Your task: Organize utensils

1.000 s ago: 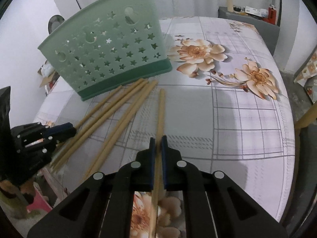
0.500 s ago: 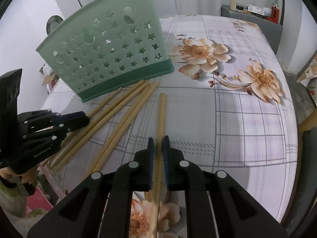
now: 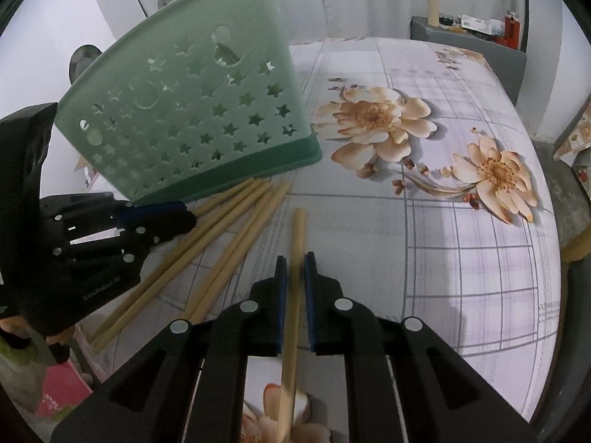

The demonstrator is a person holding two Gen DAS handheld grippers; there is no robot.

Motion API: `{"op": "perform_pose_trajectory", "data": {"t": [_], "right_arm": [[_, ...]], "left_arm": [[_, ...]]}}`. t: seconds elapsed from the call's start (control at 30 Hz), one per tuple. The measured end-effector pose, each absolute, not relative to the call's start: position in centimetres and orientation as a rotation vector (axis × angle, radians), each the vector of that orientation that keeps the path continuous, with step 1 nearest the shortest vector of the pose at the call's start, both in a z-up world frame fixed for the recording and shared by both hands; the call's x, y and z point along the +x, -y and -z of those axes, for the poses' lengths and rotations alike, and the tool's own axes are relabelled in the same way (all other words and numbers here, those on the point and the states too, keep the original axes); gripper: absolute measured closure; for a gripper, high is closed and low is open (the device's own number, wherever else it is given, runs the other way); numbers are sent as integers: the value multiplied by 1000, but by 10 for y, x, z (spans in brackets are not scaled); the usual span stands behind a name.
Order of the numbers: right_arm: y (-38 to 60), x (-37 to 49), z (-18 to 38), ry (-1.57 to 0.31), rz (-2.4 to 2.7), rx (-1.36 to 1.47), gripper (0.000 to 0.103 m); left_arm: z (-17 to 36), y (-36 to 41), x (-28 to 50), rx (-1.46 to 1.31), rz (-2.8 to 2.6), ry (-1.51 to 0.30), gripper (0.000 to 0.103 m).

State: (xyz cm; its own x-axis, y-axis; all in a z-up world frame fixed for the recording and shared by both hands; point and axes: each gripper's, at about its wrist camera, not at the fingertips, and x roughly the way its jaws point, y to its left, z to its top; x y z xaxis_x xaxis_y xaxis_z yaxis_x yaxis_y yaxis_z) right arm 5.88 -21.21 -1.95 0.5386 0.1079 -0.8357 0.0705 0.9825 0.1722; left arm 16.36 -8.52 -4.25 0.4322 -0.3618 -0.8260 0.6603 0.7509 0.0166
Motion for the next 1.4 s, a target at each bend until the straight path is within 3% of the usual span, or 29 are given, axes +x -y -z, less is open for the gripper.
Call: {"op": "perform_pose_trajectory", "data": {"t": [0.3,0.8,1.4], "right_arm": [[216,59,20,-993,-27,214,96],[217,57,20,-992,-38,233,96],[217,58,21,-992,-40,237,96]], "left_arm": [[36,84,155,331,668,-910,96],[-72,18,121,118,703,-705,98],[-130,3,124,16,714,-540,103]]}}
